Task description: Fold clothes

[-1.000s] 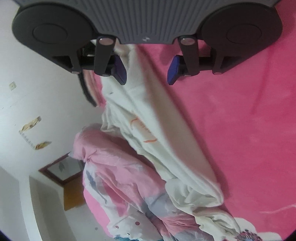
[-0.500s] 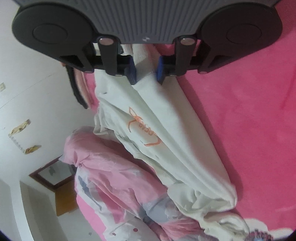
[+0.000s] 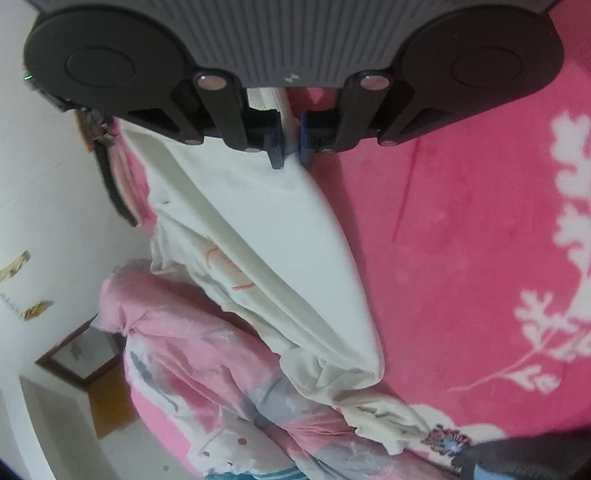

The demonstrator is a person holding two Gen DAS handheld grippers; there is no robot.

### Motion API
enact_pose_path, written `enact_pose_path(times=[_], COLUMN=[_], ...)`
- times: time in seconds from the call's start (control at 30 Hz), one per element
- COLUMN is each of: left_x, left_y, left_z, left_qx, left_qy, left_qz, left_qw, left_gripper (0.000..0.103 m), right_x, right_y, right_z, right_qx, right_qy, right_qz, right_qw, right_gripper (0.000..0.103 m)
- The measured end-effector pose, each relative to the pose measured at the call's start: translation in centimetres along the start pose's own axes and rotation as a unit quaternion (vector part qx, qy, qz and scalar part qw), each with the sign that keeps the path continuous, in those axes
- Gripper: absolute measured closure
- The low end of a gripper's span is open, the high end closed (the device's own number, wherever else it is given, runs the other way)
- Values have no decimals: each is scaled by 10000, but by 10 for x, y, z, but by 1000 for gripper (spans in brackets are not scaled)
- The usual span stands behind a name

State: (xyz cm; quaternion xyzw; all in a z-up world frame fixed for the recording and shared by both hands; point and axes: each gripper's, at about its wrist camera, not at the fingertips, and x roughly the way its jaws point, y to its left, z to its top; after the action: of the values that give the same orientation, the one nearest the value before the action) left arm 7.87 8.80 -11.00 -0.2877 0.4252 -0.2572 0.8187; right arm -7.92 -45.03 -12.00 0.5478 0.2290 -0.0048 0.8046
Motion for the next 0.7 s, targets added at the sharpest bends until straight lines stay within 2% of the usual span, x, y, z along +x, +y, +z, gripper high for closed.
enact_pose_path(times=[0.07, 0.13, 0.23, 0.43, 0.57, 0.7], left_x=[0, 2, 4, 9, 11, 12], left_y=[5, 7, 3, -11, -26, -33], left_z=[-1, -2, -6, -13, -21, -25], left_qx=[-116, -199, -68, 283, 627, 692], left_qy=[-28, 54, 185, 157, 53, 34], left_qz=[-118, -209, -260, 33, 305, 456], left_qw=[9999, 9996, 9995, 9995, 9976, 9966], left_gripper=[87, 77, 69, 72, 72, 79], right_x=[-4, 0, 12, 28, 27, 17], right_y=[-19, -23, -21, -8, -2, 0], right_z=[11, 16, 20, 18, 8, 9], right_qx=[434, 362, 53, -521, -662, -512], right_qy=[-122, -220, -171, 154, 449, 343], right_qz=[-2, -328, -633, -701, -532, -450], right_qw=[9990, 9986, 9978, 9961, 9954, 9971], right_gripper=[70, 69, 69, 69, 69, 68])
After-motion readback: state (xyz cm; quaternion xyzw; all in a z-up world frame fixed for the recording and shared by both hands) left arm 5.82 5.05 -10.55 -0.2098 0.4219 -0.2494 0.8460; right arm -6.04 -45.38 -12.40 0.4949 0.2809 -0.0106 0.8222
